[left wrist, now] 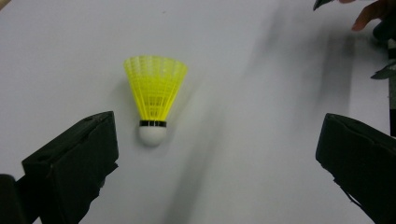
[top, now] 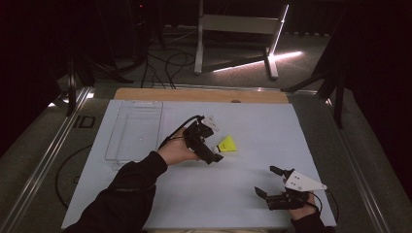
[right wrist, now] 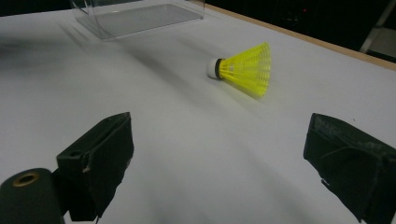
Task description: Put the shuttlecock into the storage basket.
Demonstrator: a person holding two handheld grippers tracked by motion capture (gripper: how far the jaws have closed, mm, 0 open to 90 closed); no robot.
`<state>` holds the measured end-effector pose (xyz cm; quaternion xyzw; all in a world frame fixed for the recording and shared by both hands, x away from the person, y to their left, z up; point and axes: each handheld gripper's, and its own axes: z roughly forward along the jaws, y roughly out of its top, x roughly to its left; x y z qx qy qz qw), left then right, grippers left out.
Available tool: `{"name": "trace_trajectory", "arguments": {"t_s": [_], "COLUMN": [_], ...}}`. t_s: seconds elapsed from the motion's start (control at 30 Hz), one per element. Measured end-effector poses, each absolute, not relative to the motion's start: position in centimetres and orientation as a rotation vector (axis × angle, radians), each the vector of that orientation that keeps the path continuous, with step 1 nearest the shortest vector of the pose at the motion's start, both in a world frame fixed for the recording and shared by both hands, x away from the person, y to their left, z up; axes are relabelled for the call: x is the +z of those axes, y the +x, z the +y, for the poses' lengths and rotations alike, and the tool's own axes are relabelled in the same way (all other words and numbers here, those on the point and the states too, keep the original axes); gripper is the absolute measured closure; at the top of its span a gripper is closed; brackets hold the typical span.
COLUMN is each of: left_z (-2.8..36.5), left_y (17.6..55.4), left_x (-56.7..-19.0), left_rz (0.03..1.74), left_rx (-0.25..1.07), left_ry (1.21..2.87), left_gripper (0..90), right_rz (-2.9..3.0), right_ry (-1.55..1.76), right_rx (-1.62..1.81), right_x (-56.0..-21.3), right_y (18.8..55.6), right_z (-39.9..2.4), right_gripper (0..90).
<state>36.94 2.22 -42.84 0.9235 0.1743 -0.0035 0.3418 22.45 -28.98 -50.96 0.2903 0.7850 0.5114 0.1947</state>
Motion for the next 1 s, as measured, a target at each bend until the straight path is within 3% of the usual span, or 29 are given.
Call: {"name": "trace_trajectory", "arguments": {"t_s": [1.0], "left_z": [0.1], "left_y": [39.9], "left_x": [-47.9], "left_rz": [0.443], "left_rx": [-0.013], "left_ry": [2.472], "left_gripper": [3.5], "right_rz": [2.210], "right_ry": [0.809], "right_rx": [1.436], "right_x": [-51.0], "right_y": [22.5], "right_z": [-28.9], "right_gripper": [8.4]}}
